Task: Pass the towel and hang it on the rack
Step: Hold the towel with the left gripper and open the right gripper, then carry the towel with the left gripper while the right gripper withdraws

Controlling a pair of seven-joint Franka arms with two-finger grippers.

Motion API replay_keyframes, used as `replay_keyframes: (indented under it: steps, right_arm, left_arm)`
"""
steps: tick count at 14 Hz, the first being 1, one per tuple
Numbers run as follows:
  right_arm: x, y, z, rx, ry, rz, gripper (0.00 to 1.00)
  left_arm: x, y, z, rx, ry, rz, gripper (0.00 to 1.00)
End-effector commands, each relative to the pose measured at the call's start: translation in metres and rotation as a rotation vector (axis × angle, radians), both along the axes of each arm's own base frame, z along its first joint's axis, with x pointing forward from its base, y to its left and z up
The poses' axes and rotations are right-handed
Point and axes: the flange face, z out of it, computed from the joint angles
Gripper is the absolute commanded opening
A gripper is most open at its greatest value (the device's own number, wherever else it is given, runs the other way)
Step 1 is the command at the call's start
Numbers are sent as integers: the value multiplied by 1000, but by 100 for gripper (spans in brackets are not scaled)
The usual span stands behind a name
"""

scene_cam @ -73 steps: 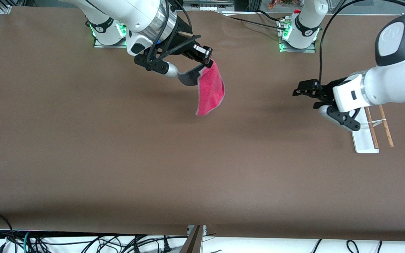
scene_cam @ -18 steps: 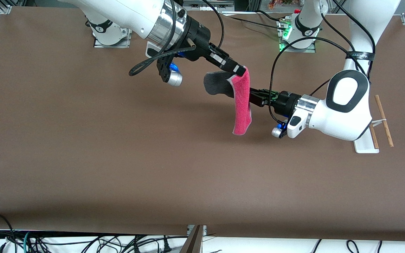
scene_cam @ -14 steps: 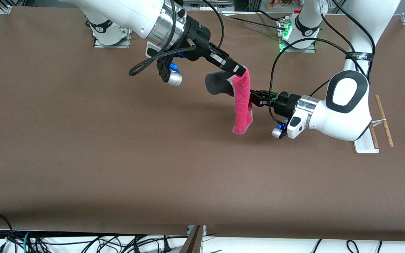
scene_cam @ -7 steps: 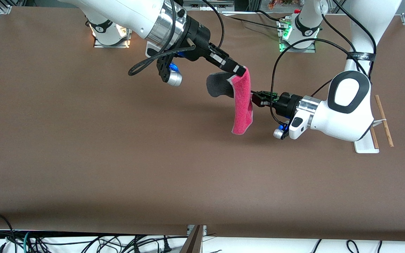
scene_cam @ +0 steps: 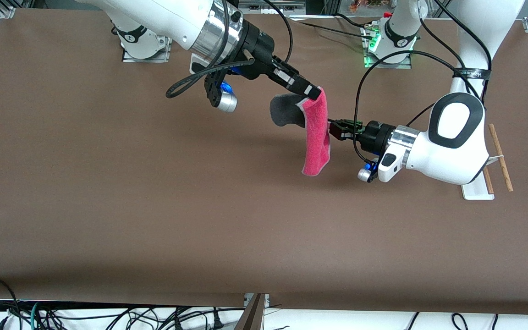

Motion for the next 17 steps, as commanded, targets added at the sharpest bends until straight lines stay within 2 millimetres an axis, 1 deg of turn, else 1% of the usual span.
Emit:
replay_keyframes:
  steps: [1,5,6,7,8,9,10,11,12,14,15,16,17]
  right_arm:
    - [4,2,8,39,-20,-17,100]
    - [9,-5,10,46,-17,-33,100]
    - [8,-6,13,48,-22,-34,100]
    - [11,-13,18,50,-27,-43,100]
    - [16,-21,19,48,-27,-49,100]
    - [23,-37,26,51,-40,-65,100]
    - [27,-46,26,38,-49,-63,100]
    - [28,-59,30,17,-67,-44,100]
    - [32,-76,25,-25,-76,-12,100]
    - [33,-115,21,-106,-121,83,100]
    - [34,-138,15,-148,-135,132,100]
    - [32,-156,11,-185,-147,184,100]
    - [31,-178,5,-228,-156,248,100]
  left_arm:
    - [2,4,6,-16,-18,-8,0]
    - [3,12,10,-22,-16,-6,0]
    - [3,17,11,-22,-15,-6,0]
    - [6,24,15,-18,-21,0,0]
    - [9,31,21,23,-51,-20,0]
    - [11,38,25,78,-120,-71,0]
    - [15,44,32,107,-192,-113,0]
    - [17,56,33,125,-226,-133,0]
    - [20,79,30,150,-246,-150,0]
    - [23,118,18,197,-308,-216,0]
    - [24,143,14,223,-352,-258,0]
    - [22,165,14,236,-381,-311,0]
    - [20,194,10,235,-416,-365,0]
